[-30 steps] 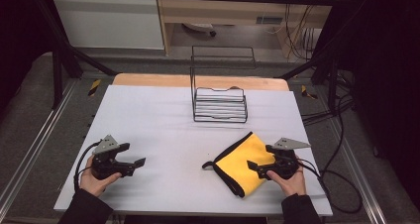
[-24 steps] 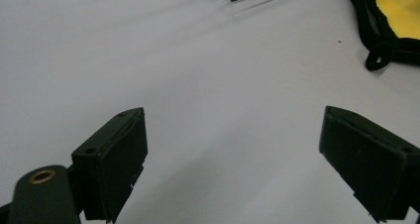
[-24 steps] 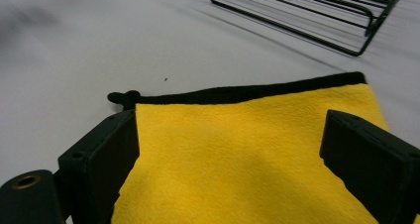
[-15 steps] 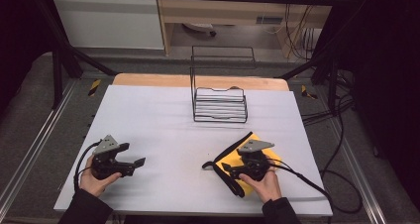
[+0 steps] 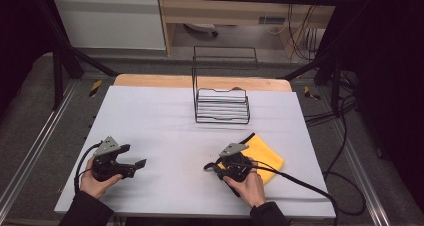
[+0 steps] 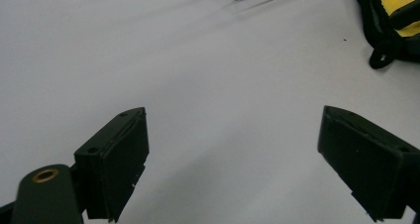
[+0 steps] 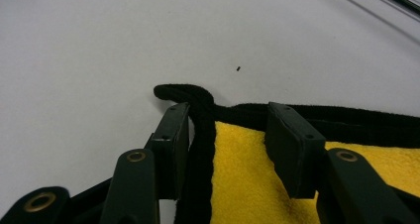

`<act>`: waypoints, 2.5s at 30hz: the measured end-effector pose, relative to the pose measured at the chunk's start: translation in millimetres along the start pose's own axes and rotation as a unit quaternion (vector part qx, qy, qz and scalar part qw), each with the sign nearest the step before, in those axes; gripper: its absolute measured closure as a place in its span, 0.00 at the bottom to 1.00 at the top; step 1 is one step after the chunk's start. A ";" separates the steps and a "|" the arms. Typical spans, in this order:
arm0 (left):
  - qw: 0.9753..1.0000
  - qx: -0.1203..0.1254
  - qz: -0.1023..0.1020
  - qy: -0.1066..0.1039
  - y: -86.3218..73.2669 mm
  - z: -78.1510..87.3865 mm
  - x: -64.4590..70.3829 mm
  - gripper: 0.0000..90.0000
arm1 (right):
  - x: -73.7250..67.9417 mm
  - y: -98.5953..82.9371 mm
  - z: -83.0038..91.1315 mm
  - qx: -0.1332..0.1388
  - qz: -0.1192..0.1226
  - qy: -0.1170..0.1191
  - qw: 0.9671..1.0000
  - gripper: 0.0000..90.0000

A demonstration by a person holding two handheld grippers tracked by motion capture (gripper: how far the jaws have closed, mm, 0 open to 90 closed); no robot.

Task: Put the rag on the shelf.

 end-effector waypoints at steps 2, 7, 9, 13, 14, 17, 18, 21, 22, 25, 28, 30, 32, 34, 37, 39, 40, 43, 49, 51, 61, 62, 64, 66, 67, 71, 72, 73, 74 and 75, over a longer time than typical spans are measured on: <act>1.000 0.001 0.000 0.001 0.3 0.1 0.1 0.14 | -0.2 -0.3 -2.7 -0.001 -0.002 -0.003 1.000 0.57; 1.000 -0.002 0.001 0.002 -0.3 -0.5 -0.2 0.14 | -2.7 -2.2 -6.4 0.001 0.000 -0.011 1.000 0.54; 1.000 -0.003 0.000 0.002 -0.4 -0.2 -0.1 0.14 | -3.6 -3.0 -6.7 0.001 0.005 -0.021 1.000 0.58; 1.000 0.000 0.001 0.002 0.0 0.6 0.2 0.14 | -5.6 -5.3 -7.2 0.002 0.030 -0.047 0.998 0.64; 1.000 0.001 0.002 0.002 0.0 0.6 0.1 0.14 | -5.6 -5.3 -7.2 0.002 0.030 -0.047 0.998 0.64; 1.000 -0.001 0.004 0.003 -0.6 0.5 -0.3 0.14 | -8.4 -5.7 -7.4 -0.002 0.041 -0.063 0.997 0.68; 1.000 -0.001 0.004 0.003 -0.6 0.5 -0.3 0.14 | -9.7 -5.2 -7.1 -0.008 0.044 -0.066 0.997 0.69; 1.000 0.000 0.003 0.002 -0.1 0.8 0.3 0.14 | -10.1 -2.9 -7.1 -0.019 0.047 -0.074 0.996 0.77; 1.000 0.000 0.003 0.002 -0.2 0.9 0.3 0.14 | -9.2 -2.5 -7.1 -0.021 0.045 -0.074 0.996 0.79; 1.000 0.002 0.005 0.002 -0.2 0.9 0.0 0.14 | -6.3 -1.4 -5.9 -0.025 0.034 -0.063 0.997 0.85; 1.000 0.001 0.004 0.001 -0.2 1.5 -0.5 0.14 | -2.9 0.0 -5.0 -0.024 0.022 -0.050 0.998 0.90; 1.000 0.000 0.003 0.003 -0.1 1.7 -0.9 0.14 | 1.7 0.9 -4.2 -0.017 0.008 -0.039 0.999 0.92; 1.000 0.001 0.004 0.003 0.0 1.7 -1.3 0.14 | 5.6 0.8 -2.8 -0.009 -0.008 -0.025 1.000 0.92; 1.000 0.002 0.005 0.004 0.1 1.5 -1.5 0.14 | 6.0 3.5 1.3 0.002 -0.010 -0.016 1.000 0.92; 1.000 0.001 0.003 0.003 0.1 1.4 -1.4 0.14 | 3.7 9.9 9.6 0.026 -0.027 0.019 0.999 0.92; 1.000 0.001 0.005 0.003 0.1 0.8 -0.8 0.14 | 3.4 11.1 11.1 0.028 -0.027 0.023 0.999 0.92; 1.000 0.001 0.004 0.003 0.0 0.6 -0.3 0.14 | 3.9 9.7 9.7 0.023 -0.021 0.011 0.999 0.92; 1.000 0.002 0.005 0.003 0.1 0.8 -0.1 0.14 | -0.7 3.3 -0.5 0.006 0.000 0.006 1.000 0.89; 1.000 0.002 0.004 0.003 0.0 2.1 -0.5 0.14 | -3.4 -4.1 1.0 0.002 0.029 -0.031 0.999 0.65; 1.000 0.001 0.004 0.002 0.0 1.8 -0.3 0.14 | -5.7 -6.3 3.1 -0.006 0.032 -0.030 0.999 0.61; 1.000 0.001 0.004 0.002 -0.1 1.8 0.8 0.14 | -7.7 -12.7 1.1 -0.013 0.061 -0.046 0.997 0.66; 1.000 0.001 0.004 0.002 -0.1 2.0 0.8 0.14 | -7.7 -12.7 1.1 -0.013 0.061 -0.046 0.997 0.66; 1.000 0.001 0.003 0.002 0.0 2.2 0.6 0.14 | -5.0 -12.9 0.8 -0.013 0.071 -0.054 0.996 0.78; 1.000 0.003 0.004 0.002 0.2 2.3 0.9 0.14 | -3.6 -12.6 0.8 -0.013 0.072 -0.063 0.995 0.86; 1.000 0.004 0.004 0.002 0.4 2.4 0.9 0.14 | -3.6 -12.6 0.8 -0.013 0.072 -0.063 0.995 0.86; 1.000 0.004 0.004 0.002 0.6 2.4 0.7 0.15 | -0.2 -10.0 1.9 -0.014 0.043 -0.054 0.997 0.90; 1.000 0.004 0.005 0.002 0.5 2.1 0.3 0.15 | 0.6 -9.3 2.3 -0.008 0.043 -0.051 0.998 0.90; 1.000 0.005 0.007 0.002 0.4 1.4 -0.1 0.15 | 2.1 -5.9 5.3 0.009 0.029 -0.038 0.999 0.91; 1.000 0.005 0.007 0.002 0.4 1.4 -0.1 0.15 | 2.1 -5.9 5.3 0.009 0.029 -0.038 0.999 0.91; 1.000 0.001 0.005 0.002 0.3 1.5 -0.7 0.15 | 1.4 0.1 9.4 0.028 0.016 -0.019 0.999 0.91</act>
Point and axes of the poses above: each handheld gripper's, and its own axes: z roughly backward along the jaws, y roughly out of its top, x roughly to its right, the point moved 4 cm from there along -z, roughly forward along the jaws, and after that the axes turned 10 degrees about -y, right-handed, at the moved point
